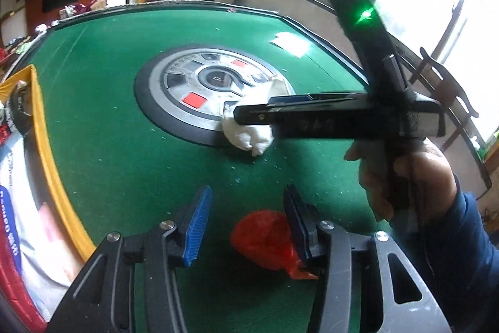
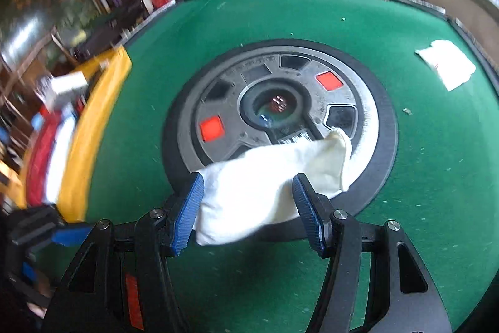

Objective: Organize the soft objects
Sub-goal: 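Grasp red plastic bag with left gripper while right gripper grasps white cloth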

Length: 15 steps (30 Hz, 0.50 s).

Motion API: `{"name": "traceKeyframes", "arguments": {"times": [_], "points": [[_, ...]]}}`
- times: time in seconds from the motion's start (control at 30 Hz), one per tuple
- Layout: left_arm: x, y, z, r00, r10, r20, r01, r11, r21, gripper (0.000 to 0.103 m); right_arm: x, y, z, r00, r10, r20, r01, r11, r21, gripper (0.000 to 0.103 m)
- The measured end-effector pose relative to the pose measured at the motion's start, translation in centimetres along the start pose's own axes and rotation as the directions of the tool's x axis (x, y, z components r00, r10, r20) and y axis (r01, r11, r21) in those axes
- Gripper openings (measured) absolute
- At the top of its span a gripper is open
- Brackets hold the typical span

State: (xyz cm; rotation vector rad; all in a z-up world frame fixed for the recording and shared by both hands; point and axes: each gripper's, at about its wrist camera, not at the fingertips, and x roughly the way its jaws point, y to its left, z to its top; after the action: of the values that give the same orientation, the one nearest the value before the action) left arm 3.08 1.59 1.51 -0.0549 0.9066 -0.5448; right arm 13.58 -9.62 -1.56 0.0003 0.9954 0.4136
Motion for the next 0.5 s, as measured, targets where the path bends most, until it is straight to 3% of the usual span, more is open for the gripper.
{"name": "traceKeyframes", "arguments": {"times": [0.1,0.17,0.3,0.33,0.47,0.5], "points": [[0.3,-0.4,0.2,0.998,-0.063,-0.024,0.063,0.998,0.013,0.049,-0.1,0.0,-0.3,1.0,-0.008,-0.003,0.008,0.999,-0.041,0.06],[0.6,-0.5,0.1,0.993,-0.106,-0.044,0.106,0.994,-0.002,0.054,0.0,0.0,-0.4,1.0,-0.009,0.0,0.009,0.998,-0.065,0.067],[1.3,-1.4,-0.2,0.995,-0.074,-0.072,0.077,0.996,0.036,0.055,0.0,1.7,-1.3,0.997,-0.075,0.018,0.077,0.983,-0.165,0.069],[1.5,-1.4,-0.2,0.993,-0.077,-0.084,0.08,0.996,0.035,0.055,0.0,2.0,-1.4,0.997,-0.079,0.024,0.082,0.981,-0.176,0.065],[2.2,-1.4,-0.4,0.993,-0.07,-0.095,0.073,0.997,0.028,0.055,-0.5,2.9,-1.1,0.997,-0.077,0.013,0.078,0.979,-0.188,0.024],[2.2,-1.4,-0.5,0.994,-0.066,-0.092,0.069,0.997,0.027,0.055,-0.6,3.0,-1.2,0.998,-0.069,0.011,0.07,0.981,-0.181,0.021]]}}
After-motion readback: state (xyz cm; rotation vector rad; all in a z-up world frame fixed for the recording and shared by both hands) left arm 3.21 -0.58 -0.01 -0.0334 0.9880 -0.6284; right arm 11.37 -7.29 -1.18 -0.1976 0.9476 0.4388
